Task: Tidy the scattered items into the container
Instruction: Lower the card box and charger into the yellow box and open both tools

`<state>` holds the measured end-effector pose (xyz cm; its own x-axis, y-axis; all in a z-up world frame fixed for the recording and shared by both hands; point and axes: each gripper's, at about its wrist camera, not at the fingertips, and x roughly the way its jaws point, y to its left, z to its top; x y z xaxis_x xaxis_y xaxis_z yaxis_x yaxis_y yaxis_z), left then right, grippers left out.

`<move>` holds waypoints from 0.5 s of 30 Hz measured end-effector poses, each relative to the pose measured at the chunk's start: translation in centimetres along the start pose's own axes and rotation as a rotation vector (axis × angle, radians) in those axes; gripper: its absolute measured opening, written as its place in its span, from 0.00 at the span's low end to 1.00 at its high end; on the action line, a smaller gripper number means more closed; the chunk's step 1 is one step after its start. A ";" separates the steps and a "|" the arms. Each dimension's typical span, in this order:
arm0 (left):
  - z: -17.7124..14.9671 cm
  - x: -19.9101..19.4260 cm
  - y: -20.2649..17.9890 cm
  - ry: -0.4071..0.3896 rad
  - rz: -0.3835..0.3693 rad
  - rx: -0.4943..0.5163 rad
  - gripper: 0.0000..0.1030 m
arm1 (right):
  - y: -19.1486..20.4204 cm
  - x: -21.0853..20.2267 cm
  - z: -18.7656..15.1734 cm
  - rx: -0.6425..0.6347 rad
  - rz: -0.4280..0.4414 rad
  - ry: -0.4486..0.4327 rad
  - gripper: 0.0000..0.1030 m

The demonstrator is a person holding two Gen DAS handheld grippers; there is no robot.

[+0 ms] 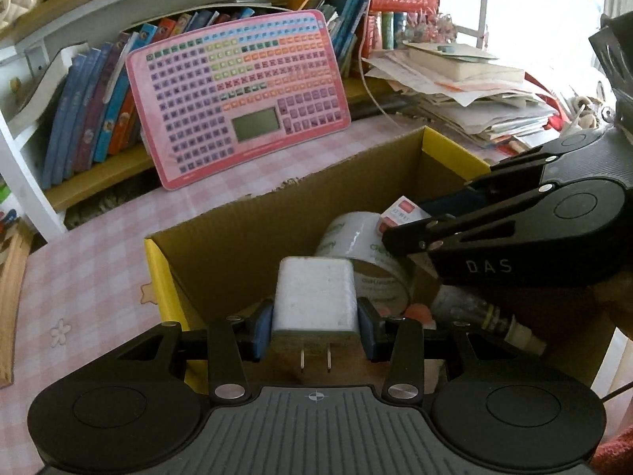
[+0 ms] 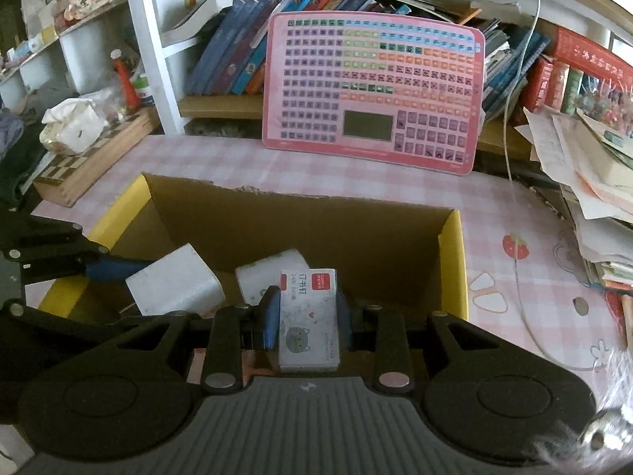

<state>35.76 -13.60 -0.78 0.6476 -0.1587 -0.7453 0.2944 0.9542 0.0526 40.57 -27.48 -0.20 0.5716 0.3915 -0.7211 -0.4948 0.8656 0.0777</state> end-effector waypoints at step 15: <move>-0.4 -2.4 -0.3 -0.108 0.030 -0.002 0.82 | 0.0 -0.7 -0.2 0.003 0.031 -0.036 0.52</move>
<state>33.84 -13.42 0.74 0.7280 -0.1566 -0.6674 0.2727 0.9594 0.0724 40.04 -27.82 0.13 0.5793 0.4292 -0.6930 -0.5107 0.8537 0.1019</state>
